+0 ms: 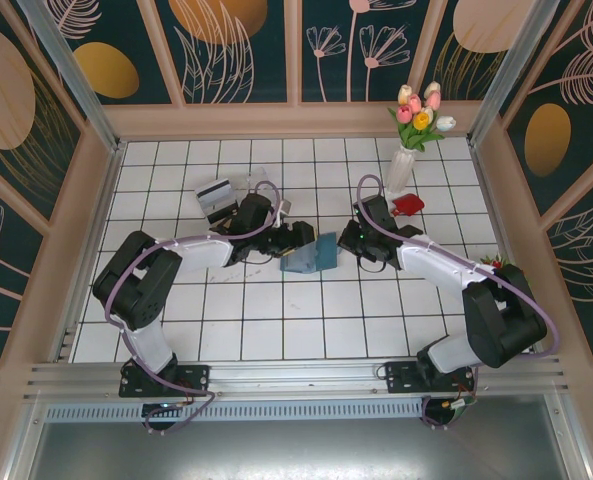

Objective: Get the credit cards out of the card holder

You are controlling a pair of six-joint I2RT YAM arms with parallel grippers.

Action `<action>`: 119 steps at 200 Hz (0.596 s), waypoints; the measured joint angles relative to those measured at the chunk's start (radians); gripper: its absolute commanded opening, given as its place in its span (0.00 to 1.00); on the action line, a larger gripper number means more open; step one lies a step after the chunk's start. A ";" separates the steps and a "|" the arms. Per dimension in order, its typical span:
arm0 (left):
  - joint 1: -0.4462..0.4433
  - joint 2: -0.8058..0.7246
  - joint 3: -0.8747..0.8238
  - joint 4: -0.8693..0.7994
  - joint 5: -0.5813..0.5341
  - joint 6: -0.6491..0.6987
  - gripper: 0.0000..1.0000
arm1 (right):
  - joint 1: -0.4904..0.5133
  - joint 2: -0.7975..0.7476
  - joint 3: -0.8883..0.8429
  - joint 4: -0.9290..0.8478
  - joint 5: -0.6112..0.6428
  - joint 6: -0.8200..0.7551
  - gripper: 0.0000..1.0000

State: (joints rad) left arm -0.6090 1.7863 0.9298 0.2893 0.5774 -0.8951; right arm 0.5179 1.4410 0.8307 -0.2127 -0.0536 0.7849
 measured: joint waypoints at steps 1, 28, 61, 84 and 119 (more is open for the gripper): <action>0.000 0.000 0.000 0.001 0.001 0.000 0.75 | 0.000 0.000 0.000 0.000 0.000 0.000 0.07; -0.027 0.023 0.003 0.029 0.029 -0.005 0.75 | 0.000 0.000 0.000 0.000 0.000 0.000 0.07; -0.056 0.081 0.025 0.036 0.043 -0.015 0.73 | 0.000 0.000 0.000 0.000 0.000 0.000 0.09; -0.067 0.107 0.056 0.042 0.042 -0.020 0.74 | -0.004 0.000 -0.002 0.000 0.000 0.003 0.10; -0.072 0.121 0.084 0.063 0.041 -0.028 0.76 | -0.021 0.000 -0.029 0.008 -0.006 0.008 0.11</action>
State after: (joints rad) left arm -0.6811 1.9076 1.0134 0.3527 0.6186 -0.9234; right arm 0.4973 1.4410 0.8021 -0.2047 -0.0601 0.7925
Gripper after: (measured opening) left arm 0.760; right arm 0.109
